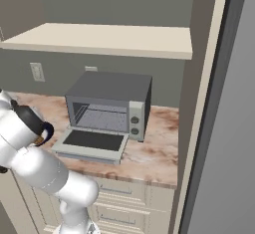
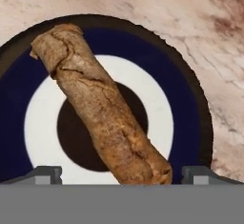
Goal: Pull the toaster oven rack outwards. Pick up the baguette from the plate and place it on the toaster oven rack. Close the toaster oven door fully and set the temperature to the lowest setting.
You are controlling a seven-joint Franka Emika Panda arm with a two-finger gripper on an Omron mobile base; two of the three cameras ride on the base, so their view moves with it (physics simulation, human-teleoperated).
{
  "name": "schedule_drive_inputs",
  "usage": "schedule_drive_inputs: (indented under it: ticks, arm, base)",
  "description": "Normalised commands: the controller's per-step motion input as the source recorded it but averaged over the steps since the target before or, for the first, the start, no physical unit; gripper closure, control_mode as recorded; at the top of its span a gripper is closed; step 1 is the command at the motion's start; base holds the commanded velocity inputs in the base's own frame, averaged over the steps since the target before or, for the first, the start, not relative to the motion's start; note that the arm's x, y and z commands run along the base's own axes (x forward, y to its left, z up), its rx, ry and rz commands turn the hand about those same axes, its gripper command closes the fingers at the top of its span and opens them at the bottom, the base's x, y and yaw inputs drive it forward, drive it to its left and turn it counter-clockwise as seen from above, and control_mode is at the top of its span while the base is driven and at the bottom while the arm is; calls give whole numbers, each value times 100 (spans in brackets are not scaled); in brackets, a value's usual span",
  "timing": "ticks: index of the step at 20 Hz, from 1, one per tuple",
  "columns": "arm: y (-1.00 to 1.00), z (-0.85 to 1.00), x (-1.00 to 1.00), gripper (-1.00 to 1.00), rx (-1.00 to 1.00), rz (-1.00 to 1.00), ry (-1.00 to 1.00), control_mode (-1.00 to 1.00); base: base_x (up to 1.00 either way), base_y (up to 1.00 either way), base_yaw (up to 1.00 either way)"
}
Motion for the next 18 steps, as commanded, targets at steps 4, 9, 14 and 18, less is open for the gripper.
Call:
schedule_drive_inputs:
  ticks: [4, 9, 14, 18]
  arm:
    - [0, -24, 7, -100, 0, 7, 0, -100]
    - [0, -25, 21, -100, 0, 7, 1, -100]
    - [0, -26, 33, -100, 0, 7, 1, -100]
    - [1, -33, 23, -100, 0, 6, 1, -100]
  base:
    - [0, 0, 0]
    - [0, 0, 0]
    - [0, 0, 0]
    - [0, 0, 0]
